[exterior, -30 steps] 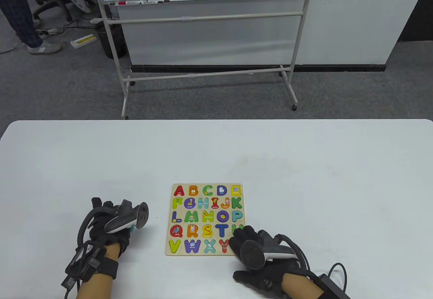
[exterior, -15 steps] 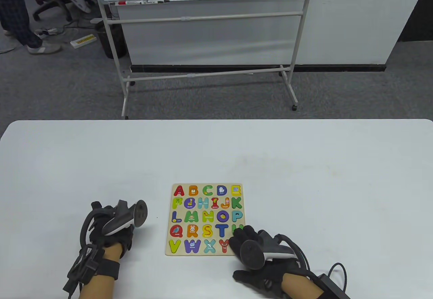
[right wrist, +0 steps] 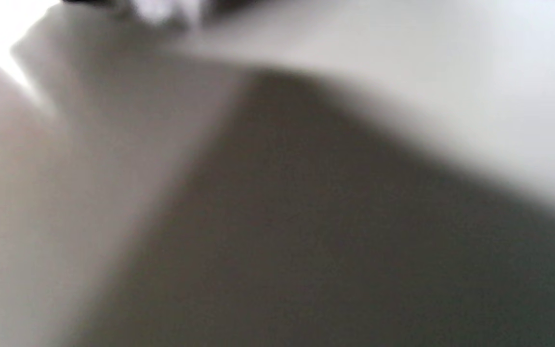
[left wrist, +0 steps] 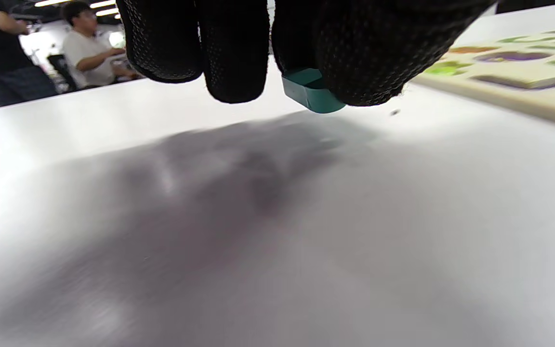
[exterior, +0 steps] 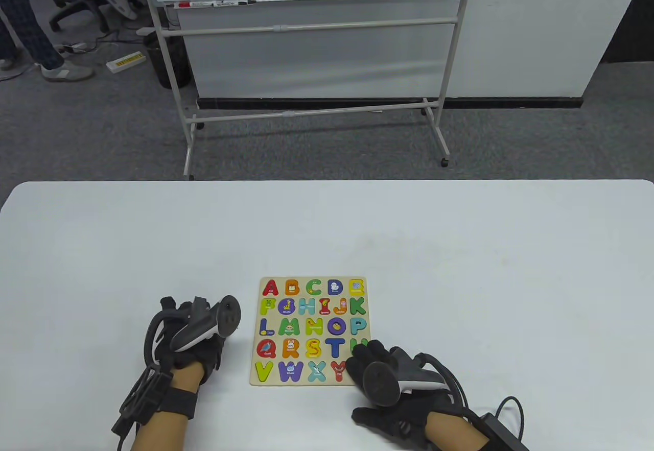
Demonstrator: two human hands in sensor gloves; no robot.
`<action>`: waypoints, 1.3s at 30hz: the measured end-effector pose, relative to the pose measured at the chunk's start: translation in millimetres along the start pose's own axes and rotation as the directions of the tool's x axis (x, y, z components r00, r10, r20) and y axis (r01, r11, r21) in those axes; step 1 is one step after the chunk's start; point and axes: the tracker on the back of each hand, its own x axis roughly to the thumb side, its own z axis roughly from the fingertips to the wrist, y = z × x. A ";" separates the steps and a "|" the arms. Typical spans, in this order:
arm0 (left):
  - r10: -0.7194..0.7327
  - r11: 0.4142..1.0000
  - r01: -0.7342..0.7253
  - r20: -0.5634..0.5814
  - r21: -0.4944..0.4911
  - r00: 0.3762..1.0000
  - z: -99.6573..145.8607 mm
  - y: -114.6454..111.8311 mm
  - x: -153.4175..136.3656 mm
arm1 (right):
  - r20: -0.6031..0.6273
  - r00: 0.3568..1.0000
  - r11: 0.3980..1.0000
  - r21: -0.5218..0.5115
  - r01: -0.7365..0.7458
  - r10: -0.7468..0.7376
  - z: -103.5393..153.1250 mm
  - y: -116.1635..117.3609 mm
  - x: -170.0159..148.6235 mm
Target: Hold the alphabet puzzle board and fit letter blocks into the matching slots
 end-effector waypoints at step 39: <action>0.018 1.000 -0.018 0.165 -0.005 0.986 -68.6 35.5 132.6 | -0.004 1.000 1.000 0.001 -0.001 0.001 0.2 -1.4 -0.2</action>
